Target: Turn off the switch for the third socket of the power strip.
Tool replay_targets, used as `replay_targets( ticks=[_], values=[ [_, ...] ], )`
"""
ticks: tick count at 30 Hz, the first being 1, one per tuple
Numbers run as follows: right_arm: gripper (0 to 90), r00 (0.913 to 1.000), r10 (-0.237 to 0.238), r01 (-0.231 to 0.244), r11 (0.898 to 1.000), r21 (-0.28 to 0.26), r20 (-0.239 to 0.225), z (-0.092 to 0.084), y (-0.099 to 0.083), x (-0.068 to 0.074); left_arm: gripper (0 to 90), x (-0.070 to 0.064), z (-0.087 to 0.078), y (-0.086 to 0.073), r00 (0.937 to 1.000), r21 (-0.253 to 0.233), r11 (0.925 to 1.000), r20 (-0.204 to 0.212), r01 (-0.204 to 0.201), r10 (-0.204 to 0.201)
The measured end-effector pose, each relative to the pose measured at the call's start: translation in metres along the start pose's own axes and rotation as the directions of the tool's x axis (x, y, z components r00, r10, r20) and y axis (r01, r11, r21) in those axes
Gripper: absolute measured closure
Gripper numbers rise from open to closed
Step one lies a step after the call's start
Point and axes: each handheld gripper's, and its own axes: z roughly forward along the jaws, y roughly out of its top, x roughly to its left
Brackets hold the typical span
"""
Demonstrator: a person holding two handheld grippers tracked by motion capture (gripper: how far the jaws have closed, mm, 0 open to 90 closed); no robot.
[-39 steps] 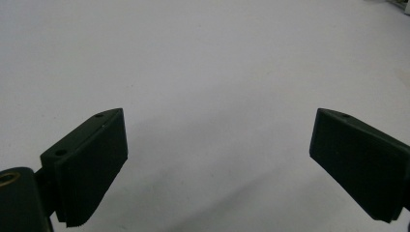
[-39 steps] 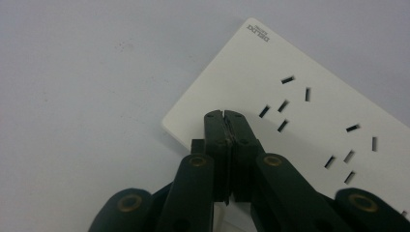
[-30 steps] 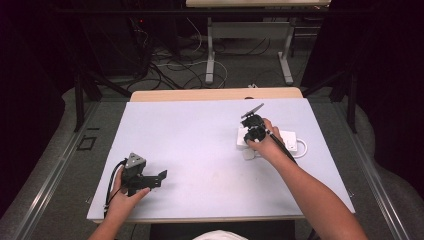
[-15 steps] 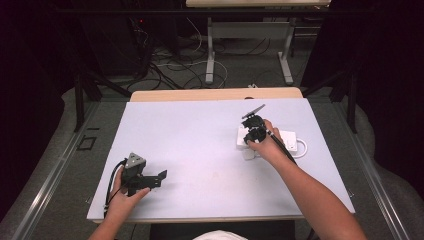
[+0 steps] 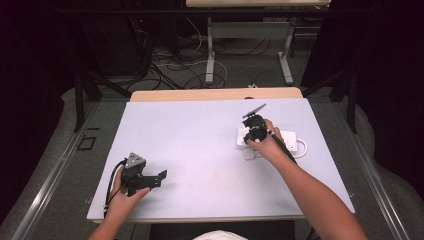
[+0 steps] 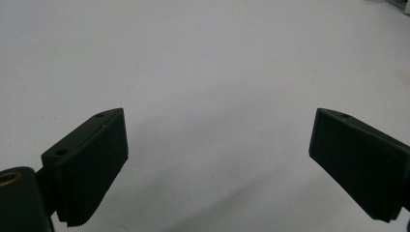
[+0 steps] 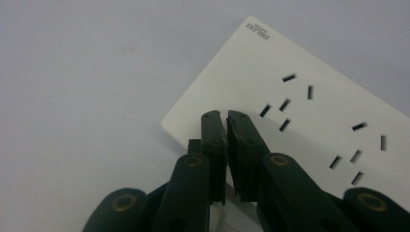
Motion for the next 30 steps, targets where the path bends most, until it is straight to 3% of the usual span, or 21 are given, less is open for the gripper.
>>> replay_targets(
  ticks=[3,7,19,24,30],
  values=[
    [82.8,0.9997,0.013,-0.013,1.000,0.001,-0.022,0.0000,0.0005,-0.0001,6.8,0.0000,0.0002,0.0000,1.0000,0.002,1.0000,0.000,0.001,-0.001],
    [76.7,0.9999,0.005,-0.005,1.000,0.003,-0.011,-0.0001,0.0014,-0.0014,6.9,0.0000,0.0003,0.0001,1.0000,0.002,1.0000,0.004,-0.003,0.003],
    [60.5,0.9986,-0.029,0.026,0.997,-0.070,-0.043,-0.0013,0.0044,-0.0039,6.9,0.0001,0.0001,0.0001,1.0000,0.000,1.0000,-0.001,-0.001,0.001],
    [52.4,0.9958,-0.082,0.077,0.991,-0.110,-0.042,-0.0022,0.0064,-0.0045,7.0,0.0000,0.0002,0.0000,1.0000,0.003,1.0000,0.003,0.002,-0.002],
    [41.8,0.9926,-0.117,0.108,0.976,-0.190,-0.033,-0.0039,0.0070,-0.0058,7.1,0.0003,0.0004,-0.0002,1.0000,0.005,1.0000,0.005,0.004,-0.004]
  ],
)
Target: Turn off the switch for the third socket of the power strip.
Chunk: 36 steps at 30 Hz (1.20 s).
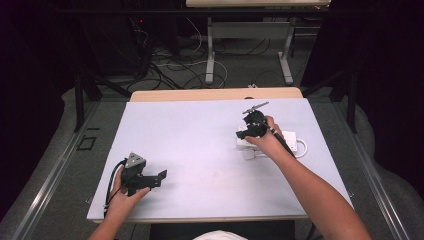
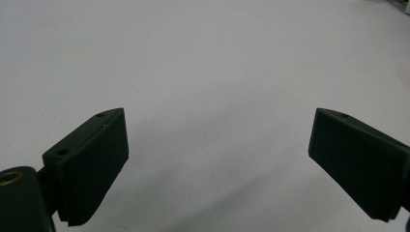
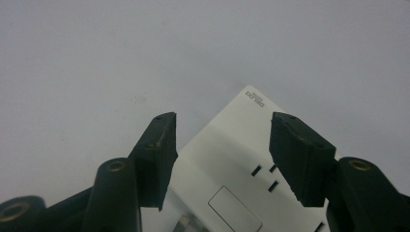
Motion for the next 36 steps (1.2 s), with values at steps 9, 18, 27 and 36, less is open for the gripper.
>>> replay_targets(
  ticks=[9,18,27,36],
  values=[
    [30.6,0.9969,-0.062,0.064,0.997,-0.051,0.050,-0.005,-0.001,-0.005,7.1,0.000,0.000,0.000,0.9999,0.000,0.9999,-0.002,-0.011,0.011],
    [21.5,0.9943,-0.095,0.099,0.992,-0.077,0.049,-0.015,-0.002,-0.005,7.1,0.000,0.001,0.000,1.0000,-0.002,1.0000,0.000,-0.003,0.003],
    [15.9,0.9970,-0.076,0.077,0.994,-0.077,0.013,-0.021,-0.003,-0.003,7.0,0.000,0.000,0.000,1.0000,-0.003,1.0000,-0.002,-0.002,0.002],
    [9.8,0.9952,-0.088,0.092,0.989,-0.112,0.043,-0.029,-0.003,0.000,3.5,0.001,0.001,0.002,0.9999,-0.002,0.9999,0.001,0.014,-0.014]
  ],
)
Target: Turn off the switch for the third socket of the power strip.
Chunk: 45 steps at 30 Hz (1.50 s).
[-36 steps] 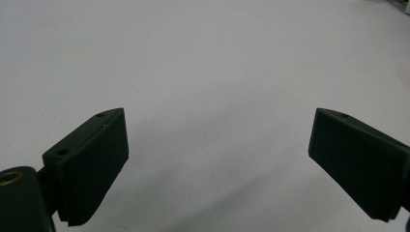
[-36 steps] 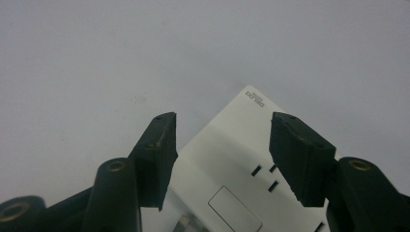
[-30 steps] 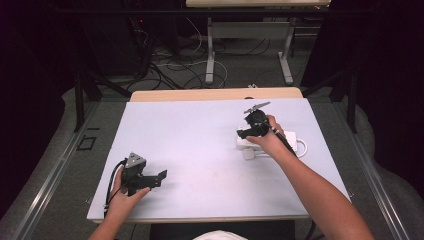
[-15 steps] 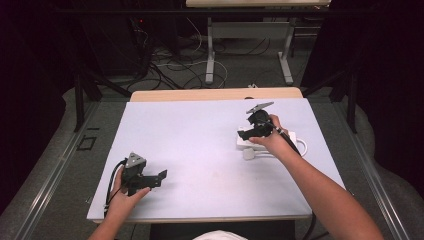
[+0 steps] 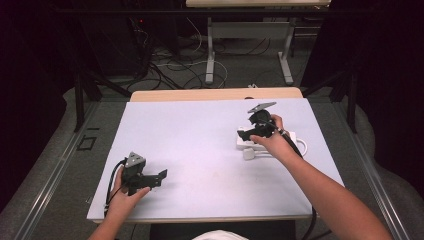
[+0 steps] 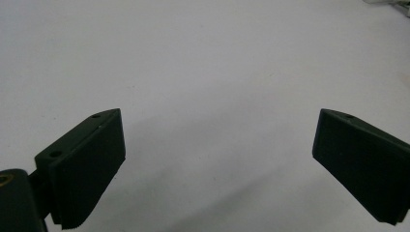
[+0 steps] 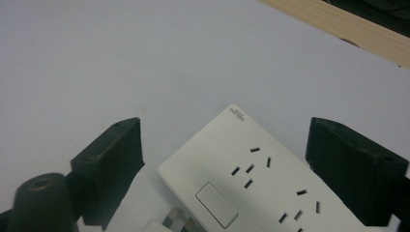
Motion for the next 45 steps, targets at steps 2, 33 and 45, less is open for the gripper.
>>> replay_targets(
  ticks=[2,33,45],
  values=[
    [4.5,1.0000,0.005,-0.005,1.000,-0.009,0.002,-0.001,0.000,0.001,2.7,0.000,0.000,0.000,1.0000,0.000,1.0000,0.002,0.003,-0.003],
    [0.0,0.9996,0.010,-0.008,0.995,-0.102,0.026,-0.028,-0.009,0.001,0.3,0.003,-0.005,-0.003,0.9997,-0.030,0.9994,0.013,0.019,-0.019],
    [0.0,0.9999,0.009,-0.008,0.993,-0.122,0.009,-0.046,-0.013,0.006,0.3,0.000,-0.007,-0.003,0.9997,-0.032,0.9995,0.025,-0.003,0.004]
  ],
)
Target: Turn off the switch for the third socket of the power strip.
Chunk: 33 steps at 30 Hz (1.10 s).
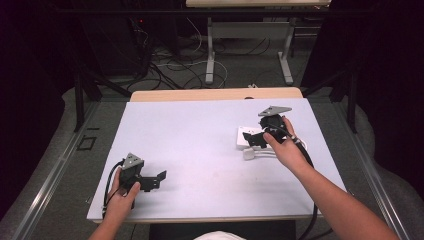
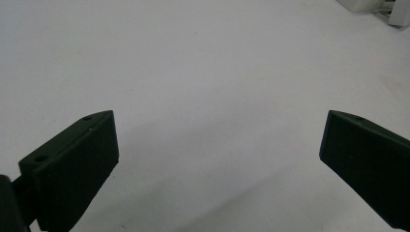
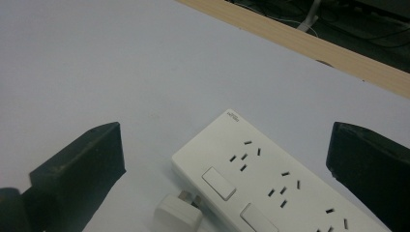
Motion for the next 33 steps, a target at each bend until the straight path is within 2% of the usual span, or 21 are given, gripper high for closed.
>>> replay_targets(
  ticks=[7,9,12,28,33],
  values=[
    [0.0,0.9997,-0.010,0.010,1.000,-0.008,-0.022,-0.012,-0.005,0.006,0.3,0.000,-0.001,0.000,1.0000,0.000,1.0000,-0.003,0.003,-0.003],
    [0.0,0.9996,-0.018,0.018,1.000,-0.013,-0.022,-0.016,-0.008,0.009,0.3,0.000,-0.001,0.000,0.9999,-0.010,0.9999,-0.010,-0.008,0.008],
    [0.0,0.9990,-0.034,0.033,0.999,-0.013,-0.030,-0.021,-0.013,0.014,0.3,-0.001,-0.001,0.000,1.0000,-0.009,1.0000,-0.009,0.003,-0.003],
    [0.0,0.9953,-0.068,0.066,0.997,-0.027,-0.068,-0.044,-0.047,0.035,0.3,0.000,-0.002,-0.001,0.9999,-0.008,1.0000,-0.010,-0.002,0.002],
    [0.0,0.9955,-0.060,0.057,0.997,-0.050,-0.073,-0.051,-0.059,0.038,0.3,0.000,-0.002,-0.001,0.9999,-0.008,0.9999,-0.014,-0.009,0.009]
  ],
)
